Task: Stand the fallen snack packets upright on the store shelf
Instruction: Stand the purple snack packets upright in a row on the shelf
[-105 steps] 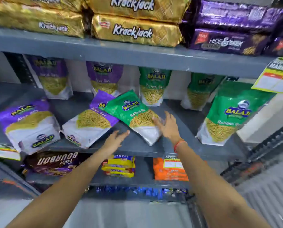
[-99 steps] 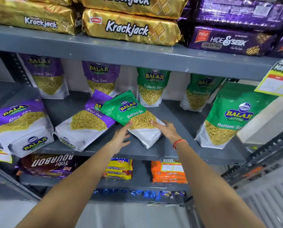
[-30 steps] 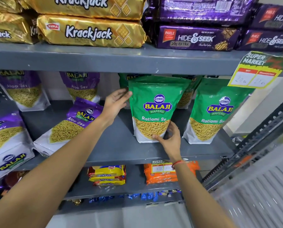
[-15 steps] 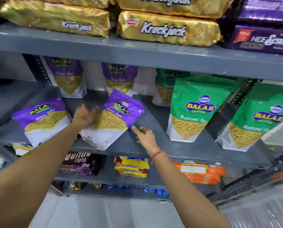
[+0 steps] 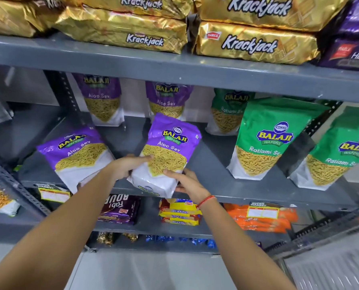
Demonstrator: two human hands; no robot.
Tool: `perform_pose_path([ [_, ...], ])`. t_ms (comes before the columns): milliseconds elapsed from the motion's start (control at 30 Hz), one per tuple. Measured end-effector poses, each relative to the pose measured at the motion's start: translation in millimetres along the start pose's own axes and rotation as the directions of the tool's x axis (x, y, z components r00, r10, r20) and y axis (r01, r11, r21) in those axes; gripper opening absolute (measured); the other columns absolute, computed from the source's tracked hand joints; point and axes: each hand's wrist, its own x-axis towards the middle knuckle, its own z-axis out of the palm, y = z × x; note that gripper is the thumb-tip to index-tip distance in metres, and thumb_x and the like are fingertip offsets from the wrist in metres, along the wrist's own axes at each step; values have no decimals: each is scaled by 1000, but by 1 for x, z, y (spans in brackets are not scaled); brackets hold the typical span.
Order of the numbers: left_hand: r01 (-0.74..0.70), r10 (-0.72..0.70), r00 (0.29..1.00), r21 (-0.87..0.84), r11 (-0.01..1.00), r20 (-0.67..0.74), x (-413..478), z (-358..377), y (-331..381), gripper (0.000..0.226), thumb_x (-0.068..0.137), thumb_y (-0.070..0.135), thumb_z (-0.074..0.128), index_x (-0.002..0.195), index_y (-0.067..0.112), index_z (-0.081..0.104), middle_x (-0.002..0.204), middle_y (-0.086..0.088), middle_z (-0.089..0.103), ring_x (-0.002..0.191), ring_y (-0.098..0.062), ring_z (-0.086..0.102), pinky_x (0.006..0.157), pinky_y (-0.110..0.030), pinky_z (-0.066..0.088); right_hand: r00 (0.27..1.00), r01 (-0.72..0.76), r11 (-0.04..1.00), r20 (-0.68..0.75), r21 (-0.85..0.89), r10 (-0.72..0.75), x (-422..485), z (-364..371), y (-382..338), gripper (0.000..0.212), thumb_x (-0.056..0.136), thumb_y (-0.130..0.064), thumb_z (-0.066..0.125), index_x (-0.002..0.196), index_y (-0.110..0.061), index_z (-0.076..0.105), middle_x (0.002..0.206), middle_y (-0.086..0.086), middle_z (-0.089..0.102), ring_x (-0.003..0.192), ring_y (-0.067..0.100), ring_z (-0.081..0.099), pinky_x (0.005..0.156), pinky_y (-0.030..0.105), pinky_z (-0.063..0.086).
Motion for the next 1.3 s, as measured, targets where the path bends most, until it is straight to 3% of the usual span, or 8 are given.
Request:
perform_pose_path([
  [133, -158, 166, 986, -175, 972, 31, -12, 9, 3, 42, 81, 36, 65, 114, 10, 62, 114, -6, 68, 79, -8, 70, 66, -22, 55, 986, 159, 987, -45, -36, -161, -4, -9, -15, 48, 68, -13, 84, 110, -18, 60, 110, 0, 72, 103, 19, 67, 90, 37, 55],
  [300, -348, 348, 937, -210, 914, -39, -22, 6, 15, 77, 47, 64, 79, 105, 16, 66, 107, -10, 72, 105, -38, 63, 94, -64, 40, 951, 307, 952, -27, -18, -307, -2, -17, -33, 58, 65, -5, 85, 115, -17, 59, 120, 9, 69, 111, 25, 65, 99, 48, 50],
  [600, -423, 417, 905, -262, 867, -82, -26, 7, 16, 67, 55, 54, 78, 106, 13, 65, 106, -10, 73, 101, -34, 66, 92, -66, 41, 938, 344, 937, -9, -67, -345, -3, -18, -44, 51, 69, 0, 81, 108, -22, 57, 109, -3, 69, 100, 13, 67, 81, 23, 57],
  [733, -468, 455, 884, -254, 847, -110, -21, 5, 21, 49, 70, 36, 76, 110, 11, 62, 104, -3, 74, 100, -26, 68, 89, -54, 48, 930, 362, 920, -15, -147, -368, 4, -20, -52, 60, 65, -2, 85, 116, -16, 56, 115, 4, 69, 109, 22, 65, 91, 35, 56],
  [900, -523, 505, 852, -209, 826, -138, -10, 7, 22, 31, 77, 5, 69, 106, 13, 61, 83, 21, 74, 83, 3, 68, 70, -10, 50, 892, 402, 847, -59, -347, -448, 18, -22, -62, 73, 47, -18, 92, 107, -35, 53, 111, 1, 69, 109, 22, 64, 95, 51, 52],
  [1033, -556, 530, 831, -196, 808, -171, 2, 12, 20, 34, 75, -6, 67, 96, 20, 60, 78, 24, 73, 79, 6, 67, 67, -8, 49, 861, 406, 792, -98, -456, -499, 31, -23, -62, 79, 44, -23, 91, 106, -49, 48, 114, -2, 67, 115, 25, 59, 99, 54, 48],
  [1167, -560, 528, 827, -192, 806, -194, 21, 17, 16, 34, 73, -10, 67, 100, 10, 59, 80, 20, 74, 79, 3, 67, 69, -12, 51, 873, 362, 800, -126, -479, -471, 39, -25, -62, 83, 53, 0, 88, 123, -17, 47, 119, 6, 65, 116, 24, 58, 97, 39, 49],
  [1300, -532, 498, 844, -188, 826, -202, 33, 22, 9, 34, 73, -10, 68, 94, 15, 60, 77, 20, 74, 76, 3, 67, 70, -14, 53, 891, 310, 798, -134, -517, -433, 51, -28, -58, 82, 57, 3, 86, 127, -11, 44, 124, 10, 62, 120, 25, 54, 87, 22, 40],
])
